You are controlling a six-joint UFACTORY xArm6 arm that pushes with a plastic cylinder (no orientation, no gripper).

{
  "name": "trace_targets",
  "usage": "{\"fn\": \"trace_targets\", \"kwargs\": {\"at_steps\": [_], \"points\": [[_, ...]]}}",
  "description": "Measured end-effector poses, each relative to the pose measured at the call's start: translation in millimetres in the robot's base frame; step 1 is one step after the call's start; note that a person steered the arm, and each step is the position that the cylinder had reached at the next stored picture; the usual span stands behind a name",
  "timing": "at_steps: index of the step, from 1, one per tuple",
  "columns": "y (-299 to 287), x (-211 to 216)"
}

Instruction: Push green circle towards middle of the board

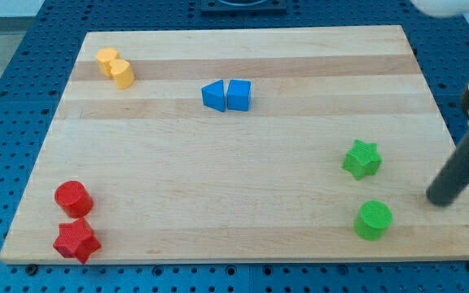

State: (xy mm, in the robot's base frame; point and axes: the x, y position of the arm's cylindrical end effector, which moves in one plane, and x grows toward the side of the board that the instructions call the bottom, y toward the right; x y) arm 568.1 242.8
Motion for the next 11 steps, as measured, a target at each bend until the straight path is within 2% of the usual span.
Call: {"fn": "trace_targets", "kwargs": {"at_steps": [1, 2, 4, 5, 7, 8, 9, 10, 11], "points": [[0, 7], [-21, 50], [-56, 49], [-102, 18], [-210, -76], [-220, -78], [-199, -77], [-166, -101], [-183, -161]]}}
